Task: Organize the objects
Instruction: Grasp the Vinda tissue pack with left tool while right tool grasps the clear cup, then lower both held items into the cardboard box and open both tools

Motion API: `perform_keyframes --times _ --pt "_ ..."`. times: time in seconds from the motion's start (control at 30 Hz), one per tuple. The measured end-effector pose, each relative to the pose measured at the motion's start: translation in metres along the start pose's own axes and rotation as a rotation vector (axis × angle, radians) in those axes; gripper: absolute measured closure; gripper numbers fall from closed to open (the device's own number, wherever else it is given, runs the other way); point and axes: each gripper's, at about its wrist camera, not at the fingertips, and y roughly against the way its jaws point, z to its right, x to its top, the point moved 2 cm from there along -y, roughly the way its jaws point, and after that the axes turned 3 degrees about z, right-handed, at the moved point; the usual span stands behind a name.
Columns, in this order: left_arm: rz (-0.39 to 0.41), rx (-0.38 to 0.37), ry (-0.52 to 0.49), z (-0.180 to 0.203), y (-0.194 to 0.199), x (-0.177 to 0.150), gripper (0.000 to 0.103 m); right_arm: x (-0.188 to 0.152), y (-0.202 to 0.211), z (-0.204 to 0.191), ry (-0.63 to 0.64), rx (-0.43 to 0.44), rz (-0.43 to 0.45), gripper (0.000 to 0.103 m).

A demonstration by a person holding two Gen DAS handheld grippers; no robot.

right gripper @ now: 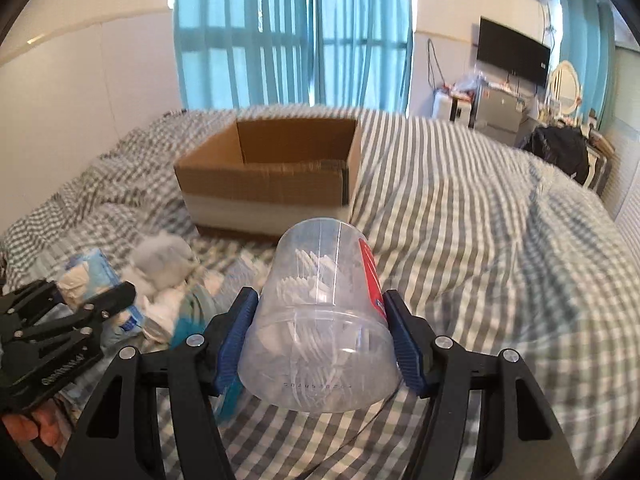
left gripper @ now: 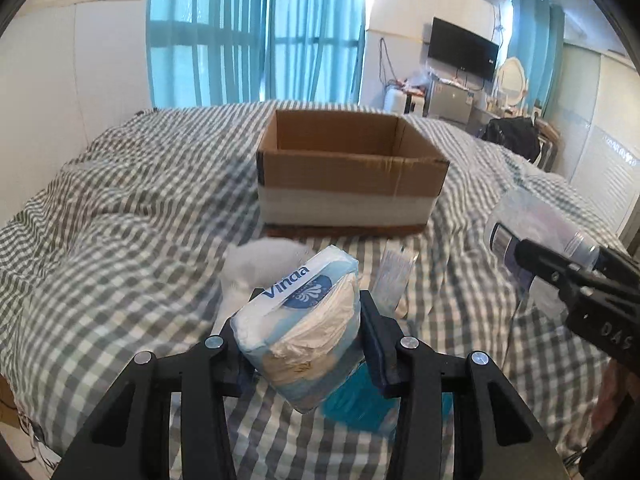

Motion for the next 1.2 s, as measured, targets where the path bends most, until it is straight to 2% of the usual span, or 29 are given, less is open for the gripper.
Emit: perform_keyframes --times 0.27,0.57,0.77,0.9,1.03,1.2 --pt "0.059 -0.041 0.012 0.001 -0.005 0.042 0.058 0.04 0.01 -0.008 0.036 0.037 0.086 0.04" --pt "0.119 -0.074 0.031 -0.006 -0.044 0.116 0.058 0.105 -0.021 -0.011 0.047 0.093 0.148 0.04" --pt "0.16 -0.055 0.013 -0.008 -0.085 0.17 0.058 0.158 -0.062 -0.009 0.062 0.1 0.183 0.04" --pt "0.159 -0.057 0.001 -0.009 -0.12 0.198 0.058 0.189 -0.1 -0.005 0.075 0.084 0.187 0.04" --pt "0.139 -0.046 -0.025 -0.01 -0.154 0.209 0.058 0.205 -0.14 0.0 0.066 0.09 0.161 0.04" --pt "0.086 -0.047 -0.056 -0.012 -0.194 0.203 0.058 0.203 -0.194 0.003 0.057 0.093 0.089 0.04"
